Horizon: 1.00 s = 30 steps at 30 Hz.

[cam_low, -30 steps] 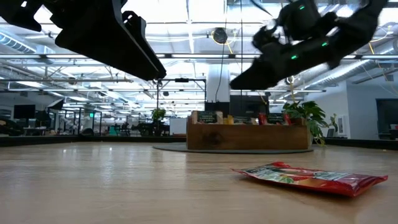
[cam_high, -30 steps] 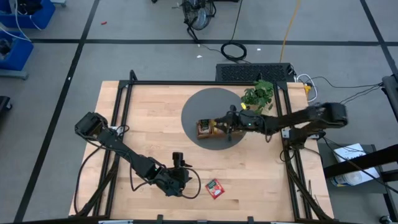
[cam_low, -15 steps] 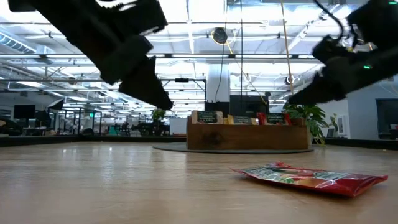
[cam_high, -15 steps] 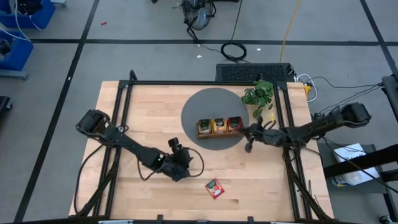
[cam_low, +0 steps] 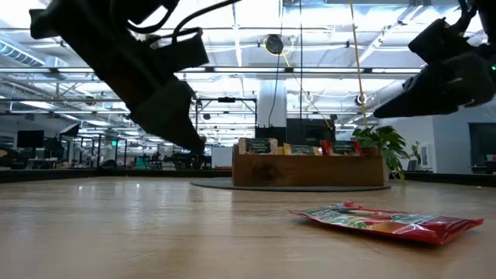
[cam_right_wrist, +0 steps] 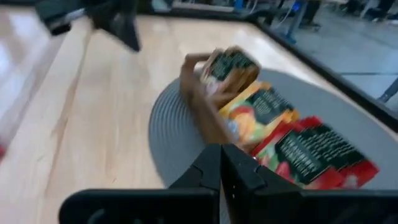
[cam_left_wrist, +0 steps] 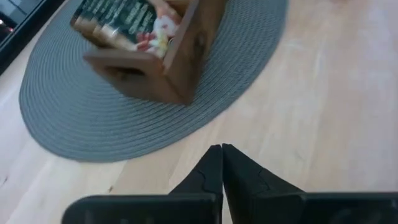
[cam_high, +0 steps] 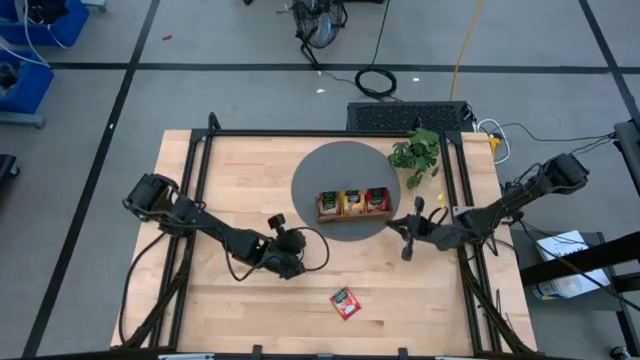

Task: Pick & Place Tea
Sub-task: Adjust the wooden organizer on the table to align the position

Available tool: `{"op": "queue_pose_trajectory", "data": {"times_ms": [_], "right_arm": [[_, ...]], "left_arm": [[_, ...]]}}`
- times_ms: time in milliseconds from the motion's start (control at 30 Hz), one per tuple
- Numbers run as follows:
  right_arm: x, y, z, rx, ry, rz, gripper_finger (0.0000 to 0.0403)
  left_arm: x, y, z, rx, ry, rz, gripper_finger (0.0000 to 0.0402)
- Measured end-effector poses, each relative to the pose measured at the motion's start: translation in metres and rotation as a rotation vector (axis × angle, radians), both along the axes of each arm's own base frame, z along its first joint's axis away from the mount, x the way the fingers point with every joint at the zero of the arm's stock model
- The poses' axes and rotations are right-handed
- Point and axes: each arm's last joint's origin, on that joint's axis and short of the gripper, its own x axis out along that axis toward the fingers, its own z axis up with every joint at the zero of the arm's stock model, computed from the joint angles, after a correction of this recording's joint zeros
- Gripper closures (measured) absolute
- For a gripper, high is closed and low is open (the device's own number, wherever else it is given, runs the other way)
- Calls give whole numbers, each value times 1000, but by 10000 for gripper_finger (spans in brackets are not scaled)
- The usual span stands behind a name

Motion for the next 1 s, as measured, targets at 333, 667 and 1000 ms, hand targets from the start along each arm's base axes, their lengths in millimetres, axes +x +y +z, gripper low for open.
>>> {"op": "queue_pose_trajectory", "data": {"times_ms": [333,667,1000], "right_arm": [[-5,11,6,-57,-8,-141,403],[-14,4,-1,-18,24,-230,403],[-32,-14,-18,73,77,-455,403]], "left_arm": [[6,23,-4,-65,-95,119,369],[4,33,-9,-84,-96,169,390],[5,37,-9,-92,-118,188,378]]}}
